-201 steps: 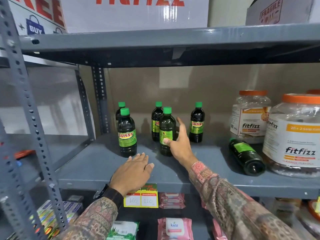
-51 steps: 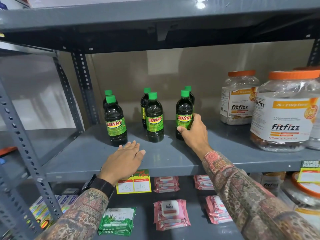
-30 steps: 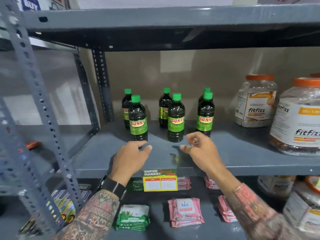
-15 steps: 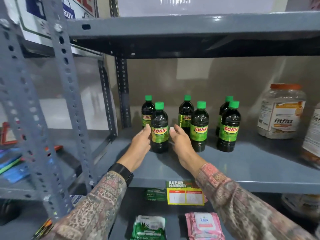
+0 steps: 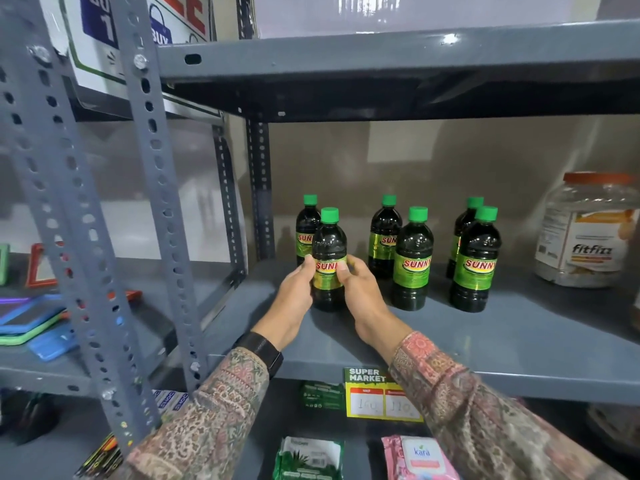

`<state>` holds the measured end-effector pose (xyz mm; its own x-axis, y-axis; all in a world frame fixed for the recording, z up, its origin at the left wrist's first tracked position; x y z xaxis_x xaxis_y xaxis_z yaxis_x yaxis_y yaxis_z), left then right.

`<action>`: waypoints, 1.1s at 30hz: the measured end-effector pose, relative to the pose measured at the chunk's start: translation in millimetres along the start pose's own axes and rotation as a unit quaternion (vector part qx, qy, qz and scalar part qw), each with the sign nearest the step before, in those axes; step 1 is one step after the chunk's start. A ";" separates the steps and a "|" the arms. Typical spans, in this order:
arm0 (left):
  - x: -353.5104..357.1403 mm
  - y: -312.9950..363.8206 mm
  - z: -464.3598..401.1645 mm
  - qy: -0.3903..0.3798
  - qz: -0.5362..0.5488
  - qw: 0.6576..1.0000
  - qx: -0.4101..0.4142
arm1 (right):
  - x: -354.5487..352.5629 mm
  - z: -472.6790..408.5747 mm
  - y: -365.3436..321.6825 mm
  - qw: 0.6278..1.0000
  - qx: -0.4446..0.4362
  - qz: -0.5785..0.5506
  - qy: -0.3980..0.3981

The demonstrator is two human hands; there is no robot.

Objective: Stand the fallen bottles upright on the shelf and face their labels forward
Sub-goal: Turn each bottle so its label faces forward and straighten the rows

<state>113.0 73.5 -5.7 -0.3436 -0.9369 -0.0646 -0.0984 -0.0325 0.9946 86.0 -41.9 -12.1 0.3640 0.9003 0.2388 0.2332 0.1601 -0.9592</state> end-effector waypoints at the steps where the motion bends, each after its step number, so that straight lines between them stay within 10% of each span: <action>1: 0.8 0.6 2.4 0.000 0.000 1.000 0.001 | -0.7 1.6 -0.4 1.000 0.000 0.000 -0.001; 18: 6.3 3.0 48.5 -0.005 -0.063 0.996 0.070 | -20.2 49.8 -15.7 1.000 -0.003 -0.001 -0.030; 25: 23.3 -2.2 108.8 0.238 -0.170 0.935 0.202 | -86.7 78.3 -36.1 0.996 -0.064 0.050 0.021; 29: 71.5 4.7 96.3 0.096 -0.241 0.943 0.210 | -137.0 70.9 -47.9 0.978 -0.138 0.100 0.122; 33: 105.6 14.1 41.9 0.016 -0.190 0.974 0.121 | -156.2 33.8 -46.1 0.981 -0.056 0.180 0.053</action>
<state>36.2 -11.3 -1.9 -0.2105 -0.8841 -0.4171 -0.4315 -0.2988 0.8512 -12.1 -176.2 -10.3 0.5318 0.8418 -0.0928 0.1674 -0.2119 -0.9629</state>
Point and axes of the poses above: each hand's wrist, its own z-axis away from the middle knuckle, its own x-axis out of the palm, y = z × x, the point moved 3 cm from there along -z, towards the middle knuckle, and after that the axes turned 9 degrees about -z, right-handed, at the moved point
